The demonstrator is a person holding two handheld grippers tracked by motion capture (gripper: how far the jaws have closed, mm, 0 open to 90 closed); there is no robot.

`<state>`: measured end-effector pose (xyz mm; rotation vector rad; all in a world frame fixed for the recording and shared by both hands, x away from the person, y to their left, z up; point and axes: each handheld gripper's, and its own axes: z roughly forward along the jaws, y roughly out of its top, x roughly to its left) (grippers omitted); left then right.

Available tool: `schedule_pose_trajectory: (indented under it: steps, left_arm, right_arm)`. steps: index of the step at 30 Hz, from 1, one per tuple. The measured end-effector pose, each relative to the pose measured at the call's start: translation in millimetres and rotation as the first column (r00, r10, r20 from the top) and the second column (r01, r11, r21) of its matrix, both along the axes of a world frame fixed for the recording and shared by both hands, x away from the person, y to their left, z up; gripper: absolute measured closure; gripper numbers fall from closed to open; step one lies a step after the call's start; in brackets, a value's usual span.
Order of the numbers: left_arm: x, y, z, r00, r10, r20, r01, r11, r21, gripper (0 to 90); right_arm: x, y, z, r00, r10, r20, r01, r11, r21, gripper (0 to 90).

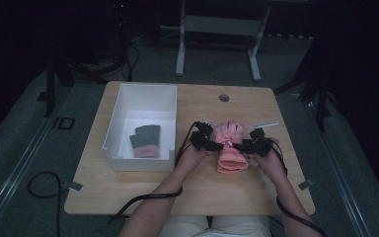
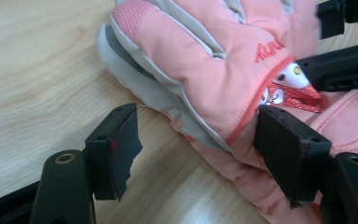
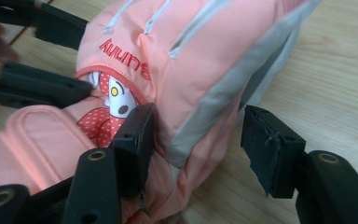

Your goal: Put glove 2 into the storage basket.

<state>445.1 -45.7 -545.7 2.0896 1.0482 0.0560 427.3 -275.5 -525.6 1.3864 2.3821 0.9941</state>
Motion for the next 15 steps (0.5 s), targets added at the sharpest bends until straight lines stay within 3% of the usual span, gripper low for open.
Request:
schedule_pose_trajectory:
  steps: [5, 6, 9, 12, 15]
  left_arm:
    - [13.9, 3.9, -14.7, 0.9941, -0.047, -0.098, 0.038, 0.9947, -0.096, 34.9]
    - [15.8, 5.0, -16.2, 0.9918, -0.065, -0.110, 0.051, 0.9911, -0.123, 37.2]
    - [17.3, 2.8, -16.4, 0.9867, -0.099, -0.129, 0.080, 0.9863, -0.145, 50.8]
    - [12.5, -1.7, -8.1, 0.9903, -0.117, -0.075, 0.110, 0.9900, -0.089, 67.1]
    - [6.4, -8.1, 1.1, 0.9924, -0.121, -0.024, 0.120, 0.9924, -0.025, 74.3]
  right_arm:
    - [3.2, 2.5, -3.9, 0.9991, 0.015, -0.040, -0.014, 0.999, 0.039, 52.7]
    - [3.9, 2.7, -4.4, 0.9988, 0.022, -0.043, -0.020, 0.999, 0.043, 54.1]
    - [5.3, 2.2, -5.7, 0.9982, 0.024, -0.055, -0.021, 0.998, 0.063, 57.6]
    - [3.1, 4.7, -4.7, 0.9991, 0.020, -0.038, -0.017, 0.998, 0.065, 62.4]
    - [-1.2, 7.2, -2.6, 0.9999, 0.013, -0.008, -0.013, 0.998, 0.056, 65.3]
